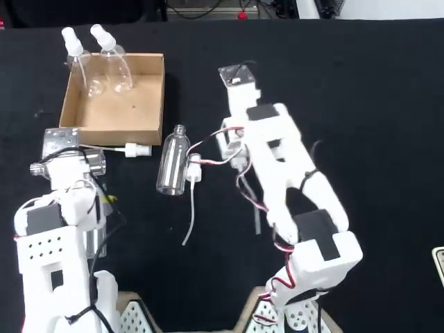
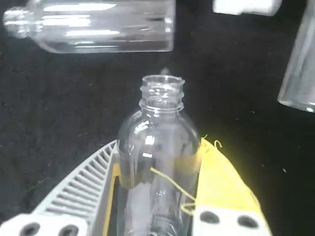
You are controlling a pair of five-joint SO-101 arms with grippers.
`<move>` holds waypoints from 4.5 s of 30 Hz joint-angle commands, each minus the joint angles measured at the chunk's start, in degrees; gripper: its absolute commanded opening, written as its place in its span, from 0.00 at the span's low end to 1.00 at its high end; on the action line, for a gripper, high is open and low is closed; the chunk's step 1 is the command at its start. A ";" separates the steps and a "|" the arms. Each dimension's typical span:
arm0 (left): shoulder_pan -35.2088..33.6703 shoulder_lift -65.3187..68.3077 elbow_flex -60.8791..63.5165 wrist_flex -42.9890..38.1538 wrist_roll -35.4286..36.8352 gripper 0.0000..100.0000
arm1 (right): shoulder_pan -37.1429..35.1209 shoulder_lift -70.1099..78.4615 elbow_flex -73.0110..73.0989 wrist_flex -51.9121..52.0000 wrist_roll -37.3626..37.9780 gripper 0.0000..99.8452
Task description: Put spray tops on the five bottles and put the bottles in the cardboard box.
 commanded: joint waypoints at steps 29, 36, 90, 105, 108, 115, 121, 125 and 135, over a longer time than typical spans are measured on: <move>8.75 -0.79 1.27 -0.88 0.44 0.13 | 2.46 -0.13 9.98 -2.81 8.18 0.24; 8.75 -0.79 1.27 -0.88 0.35 0.13 | 2.46 -0.22 10.24 -4.31 8.18 0.24; 40.57 -10.90 1.54 -17.67 7.82 0.13 | 11.96 -53.14 -5.23 11.87 -15.65 0.08; 41.27 -47.03 17.27 -13.89 10.37 0.13 | -5.54 -54.73 -9.45 2.02 -19.96 0.08; 41.27 -47.38 17.27 -13.63 11.87 0.13 | -8.00 -54.73 -9.45 -1.49 -21.54 0.08; 41.27 -47.21 17.36 -13.89 13.63 0.13 | -14.07 -55.08 -4.79 -9.85 -23.91 0.08; 41.27 -47.21 17.36 -13.89 13.63 0.13 | -16.53 -54.99 2.51 -19.43 -23.91 0.08; 41.27 -47.21 17.36 -13.89 13.63 0.13 | -17.49 -54.99 5.23 -24.00 -23.91 0.08; 41.27 -47.21 17.36 -13.89 13.63 0.13 | -19.78 -54.64 6.20 -25.93 -23.91 0.08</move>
